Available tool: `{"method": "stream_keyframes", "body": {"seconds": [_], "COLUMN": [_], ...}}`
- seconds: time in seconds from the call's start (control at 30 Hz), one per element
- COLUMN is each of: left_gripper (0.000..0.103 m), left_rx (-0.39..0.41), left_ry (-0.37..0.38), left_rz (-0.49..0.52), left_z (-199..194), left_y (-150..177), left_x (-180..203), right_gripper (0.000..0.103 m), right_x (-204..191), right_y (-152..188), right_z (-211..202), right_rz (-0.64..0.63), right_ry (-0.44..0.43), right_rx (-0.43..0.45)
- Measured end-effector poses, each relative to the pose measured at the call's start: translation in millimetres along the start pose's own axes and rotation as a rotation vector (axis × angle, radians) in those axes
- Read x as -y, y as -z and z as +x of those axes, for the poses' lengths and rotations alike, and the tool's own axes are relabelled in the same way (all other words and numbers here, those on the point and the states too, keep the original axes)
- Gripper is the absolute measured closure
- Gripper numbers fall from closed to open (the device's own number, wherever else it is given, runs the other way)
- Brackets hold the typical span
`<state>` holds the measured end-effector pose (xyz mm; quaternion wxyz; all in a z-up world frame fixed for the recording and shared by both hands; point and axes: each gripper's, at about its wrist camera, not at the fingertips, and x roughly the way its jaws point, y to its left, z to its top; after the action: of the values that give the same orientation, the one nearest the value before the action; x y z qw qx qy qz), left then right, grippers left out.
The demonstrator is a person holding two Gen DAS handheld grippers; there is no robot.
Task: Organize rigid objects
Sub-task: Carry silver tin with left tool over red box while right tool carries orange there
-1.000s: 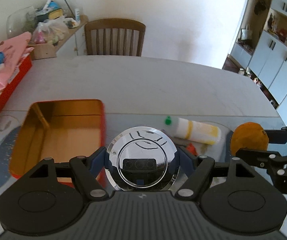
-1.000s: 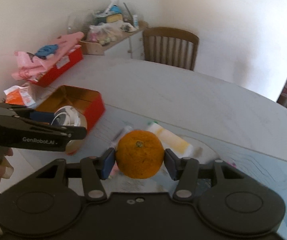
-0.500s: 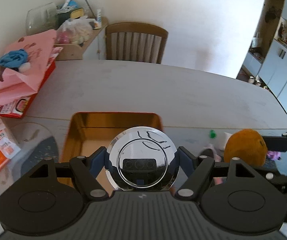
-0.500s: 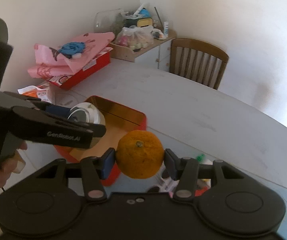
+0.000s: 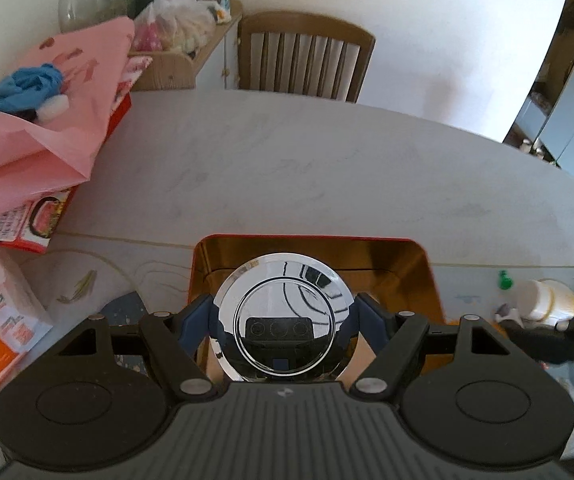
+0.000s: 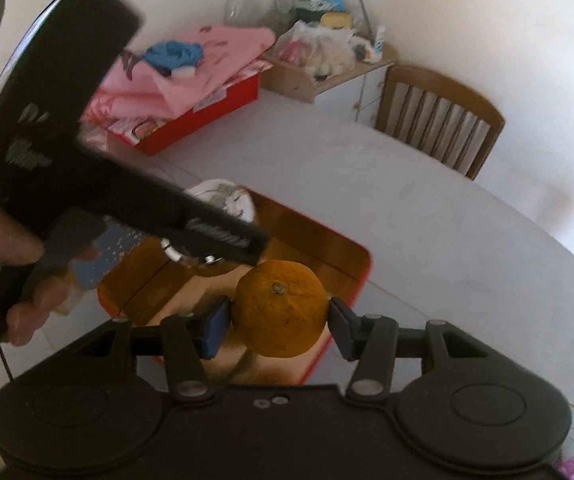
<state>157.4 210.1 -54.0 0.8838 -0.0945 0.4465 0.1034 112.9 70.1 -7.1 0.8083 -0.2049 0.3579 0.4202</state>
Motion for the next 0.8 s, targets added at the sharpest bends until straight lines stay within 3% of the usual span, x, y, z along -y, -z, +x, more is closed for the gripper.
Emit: {"method": "stream_keyframes", "body": {"seconds": [0.47, 0.8], "left_gripper": [0.026, 0.026], "left_rx": [-0.082, -0.11], "left_ry": [0.006, 0.007], "left_rz": [0.075, 0.081], "left_z": [47.3, 61.9], "left_y": [-8.3, -8.7], "left_x": [3.2, 4.7], "right_gripper": [0.051, 0.051], "right_x": [-21.4, -30.4], "right_y": [0.0, 7.2], "right_z": [54.8, 69.7], "right_rz": [0.048, 0.038], "right_ry": [-0.083, -0.065], "right_rx": [-0.099, -0.134]}}
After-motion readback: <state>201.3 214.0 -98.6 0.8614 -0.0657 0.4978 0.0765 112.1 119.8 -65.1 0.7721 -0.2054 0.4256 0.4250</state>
